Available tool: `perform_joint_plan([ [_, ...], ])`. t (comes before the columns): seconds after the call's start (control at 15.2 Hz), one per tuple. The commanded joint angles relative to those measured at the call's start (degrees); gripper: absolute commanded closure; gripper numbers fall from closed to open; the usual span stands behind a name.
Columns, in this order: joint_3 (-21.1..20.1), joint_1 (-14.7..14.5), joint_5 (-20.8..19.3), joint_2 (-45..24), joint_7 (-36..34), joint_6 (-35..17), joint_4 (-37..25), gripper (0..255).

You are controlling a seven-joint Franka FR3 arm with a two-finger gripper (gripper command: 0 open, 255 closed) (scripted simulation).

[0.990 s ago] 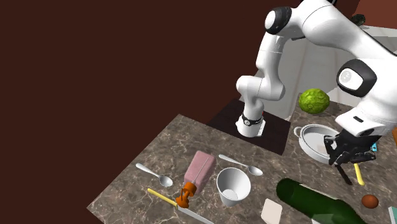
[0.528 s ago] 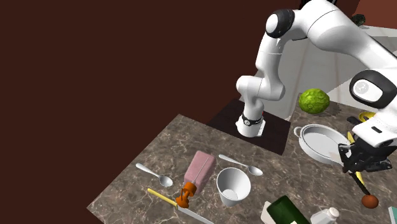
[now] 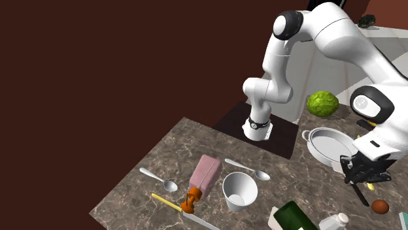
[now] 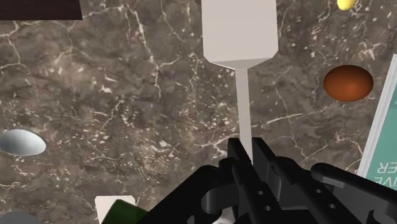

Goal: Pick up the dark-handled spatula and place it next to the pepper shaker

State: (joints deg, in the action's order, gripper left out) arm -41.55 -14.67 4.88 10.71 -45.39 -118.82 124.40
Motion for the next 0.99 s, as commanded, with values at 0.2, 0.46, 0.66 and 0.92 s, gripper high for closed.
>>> perform_joint_plan([
  [0.2, -0.87, 0.12, -1.21, -1.92, -1.22, -4.11, 2.54, 255],
  [0.46, -1.46, 0.28, -2.46, -3.64, -2.29, -7.26, 4.36, 255],
  [0.66, -1.88, 0.43, -3.65, -5.12, -3.26, -9.62, 5.60, 255],
  [0.92, -2.35, 0.60, -5.65, -7.37, -4.84, -12.74, 7.08, 255],
])
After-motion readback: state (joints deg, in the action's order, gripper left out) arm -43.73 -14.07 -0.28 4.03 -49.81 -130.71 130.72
